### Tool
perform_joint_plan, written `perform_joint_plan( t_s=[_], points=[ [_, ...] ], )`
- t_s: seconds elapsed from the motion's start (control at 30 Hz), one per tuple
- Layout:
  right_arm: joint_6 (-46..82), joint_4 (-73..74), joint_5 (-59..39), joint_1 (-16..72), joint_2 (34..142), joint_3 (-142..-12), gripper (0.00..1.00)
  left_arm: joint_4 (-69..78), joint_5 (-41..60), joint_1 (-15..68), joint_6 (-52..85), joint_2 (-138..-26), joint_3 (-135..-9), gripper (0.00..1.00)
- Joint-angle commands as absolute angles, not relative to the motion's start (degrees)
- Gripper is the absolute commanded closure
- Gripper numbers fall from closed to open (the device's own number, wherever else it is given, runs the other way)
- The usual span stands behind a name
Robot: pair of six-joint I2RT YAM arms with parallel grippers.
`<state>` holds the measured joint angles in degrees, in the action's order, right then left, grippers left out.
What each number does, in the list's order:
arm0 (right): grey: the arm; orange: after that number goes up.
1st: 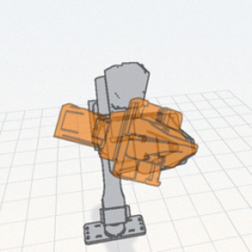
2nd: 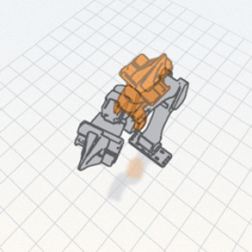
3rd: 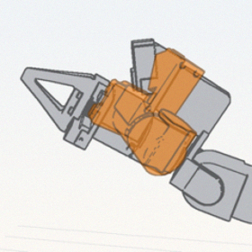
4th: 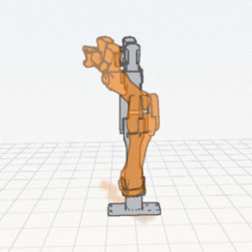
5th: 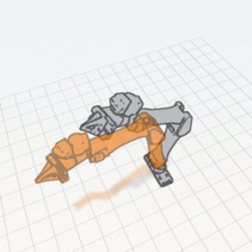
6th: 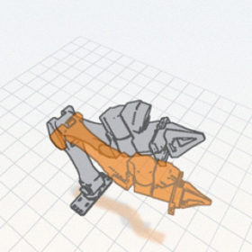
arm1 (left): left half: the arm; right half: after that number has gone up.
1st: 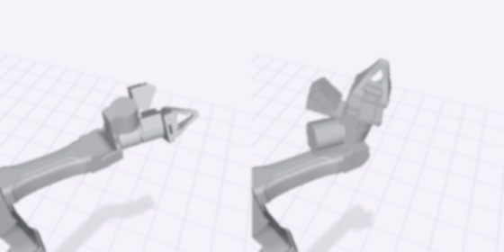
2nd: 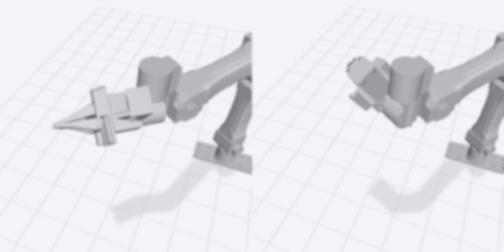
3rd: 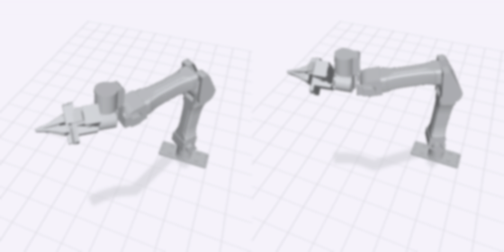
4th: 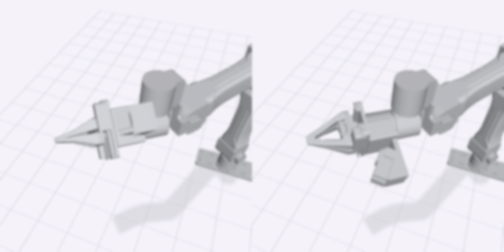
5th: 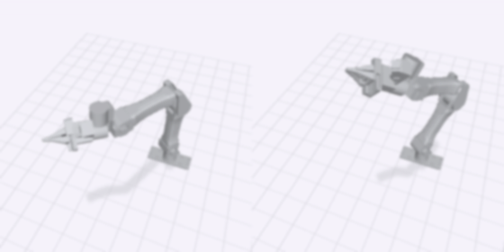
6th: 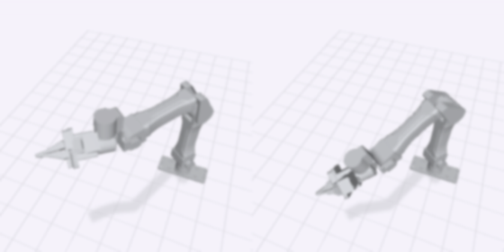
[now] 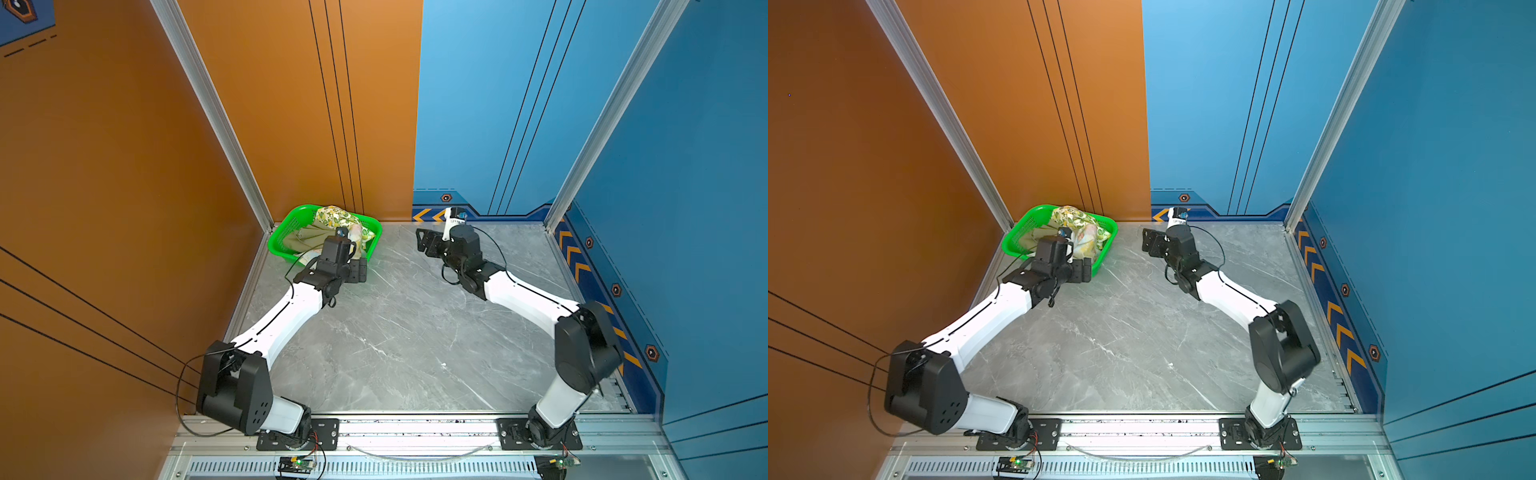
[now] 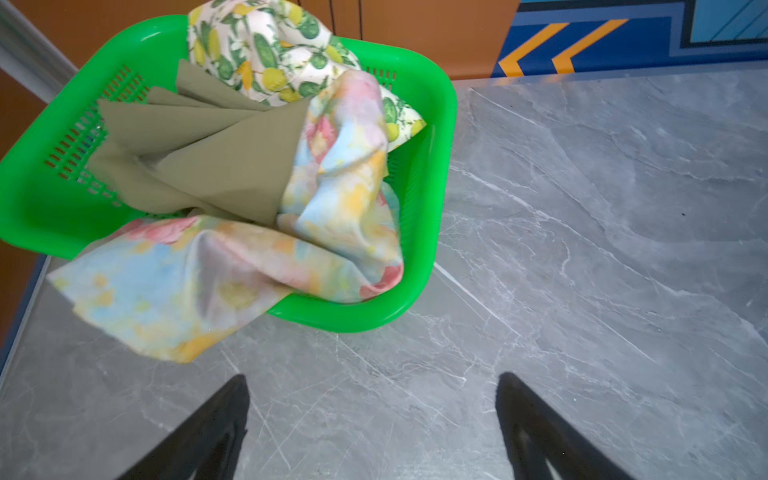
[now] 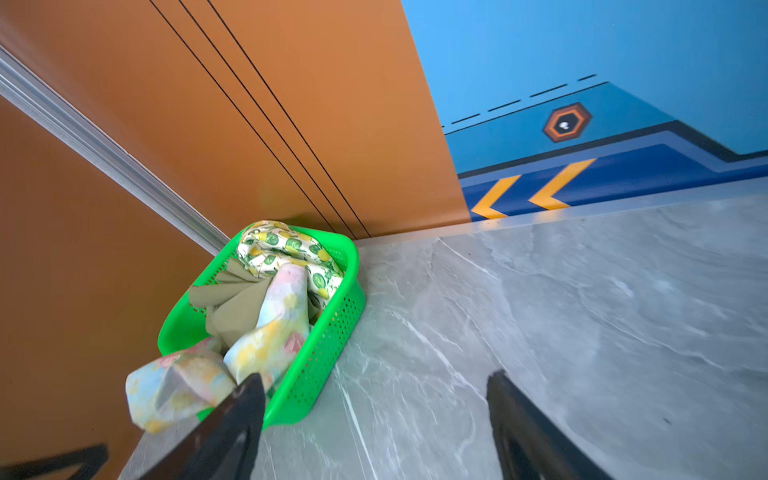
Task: Fold and stack the skirts
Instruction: 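Grasp the olive-green skirt in the basket with the left gripper while the right draws back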
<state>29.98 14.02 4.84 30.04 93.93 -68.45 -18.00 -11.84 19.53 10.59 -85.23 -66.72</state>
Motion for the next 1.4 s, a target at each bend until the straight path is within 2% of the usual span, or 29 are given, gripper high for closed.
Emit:
perform_joint_plan(
  t_s=[0.0,0.17,0.33,0.37,0.67,0.83,1.1,1.37],
  points=[
    [27.0,7.4,7.5,28.6,86.6,-60.7,0.16,-26.6,-14.5,21.5,10.3,-90.6,-73.0,0.11],
    [24.7,2.1,7.1,25.9,76.4,-53.6,0.16,-32.6,-17.7,24.8,9.2,-101.3,-84.7,0.13],
    [24.7,2.8,5.0,23.1,70.4,-48.5,0.16,-36.7,-20.0,25.8,7.9,-111.6,-94.6,0.13],
    [25.1,4.3,4.5,22.8,69.7,-47.0,0.16,-37.1,-20.7,25.6,8.0,-113.6,-96.4,0.18],
    [28.4,7.5,0.5,23.0,72.4,-44.8,0.16,-41.9,-21.8,23.3,9.3,-128.9,-114.1,0.28],
    [27.3,7.6,-0.2,24.3,74.1,-46.2,0.17,-43.2,-21.0,20.3,8.6,-132.9,-120.9,0.28],
    [26.2,7.5,0.2,25.0,76.8,-48.2,0.17,-44.7,-15.0,19.0,10.3,-131.7,-126.5,0.27],
    [24.5,8.1,1.3,25.7,78.5,-48.8,0.17,-42.5,-9.1,18.3,12.5,-120.5,-123.0,0.21]
  ],
)
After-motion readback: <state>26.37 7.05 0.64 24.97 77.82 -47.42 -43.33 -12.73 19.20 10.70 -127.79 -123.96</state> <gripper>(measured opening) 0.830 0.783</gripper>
